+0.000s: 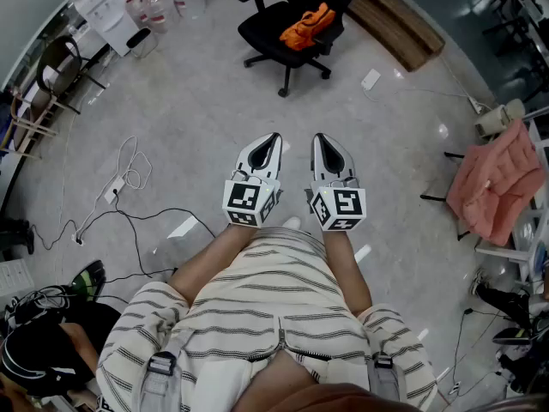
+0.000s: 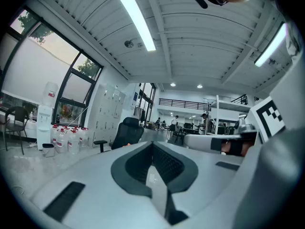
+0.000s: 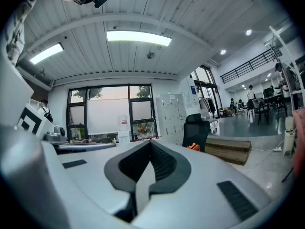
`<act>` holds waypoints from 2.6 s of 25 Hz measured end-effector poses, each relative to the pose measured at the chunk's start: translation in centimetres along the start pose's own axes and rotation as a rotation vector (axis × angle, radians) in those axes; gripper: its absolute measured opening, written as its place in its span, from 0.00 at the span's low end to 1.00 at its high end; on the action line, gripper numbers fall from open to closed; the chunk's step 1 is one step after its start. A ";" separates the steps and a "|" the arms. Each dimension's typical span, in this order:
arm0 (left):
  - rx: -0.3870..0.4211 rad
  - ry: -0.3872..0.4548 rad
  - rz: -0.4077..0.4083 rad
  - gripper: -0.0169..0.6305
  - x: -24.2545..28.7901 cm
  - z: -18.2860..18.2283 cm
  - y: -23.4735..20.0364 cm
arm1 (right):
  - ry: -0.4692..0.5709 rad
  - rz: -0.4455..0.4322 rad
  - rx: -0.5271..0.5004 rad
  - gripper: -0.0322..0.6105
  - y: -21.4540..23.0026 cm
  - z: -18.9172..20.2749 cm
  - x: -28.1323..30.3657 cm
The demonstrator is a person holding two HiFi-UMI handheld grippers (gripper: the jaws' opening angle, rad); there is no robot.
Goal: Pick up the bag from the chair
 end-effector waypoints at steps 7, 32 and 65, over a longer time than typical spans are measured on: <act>0.005 -0.004 -0.007 0.06 0.7 0.2 0.9 | -0.008 0.005 -0.001 0.08 1.2 0.4 -0.3; 0.079 -0.055 -0.047 0.06 5.5 1.8 6.2 | 0.034 -0.012 0.021 0.08 8.4 1.4 -1.6; 0.106 -0.064 0.058 0.06 28.0 -9.4 -9.4 | -0.002 0.072 0.009 0.08 16.9 -9.2 23.2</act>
Point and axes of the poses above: the fingertips, and each gripper's own axes: x forward along the fingers, y to its right, z out of its underside, the point moved 4 cm from there along -x, backward along the fingers, and after that the axes turned 14 degrees about -y, right-handed, at the moved point
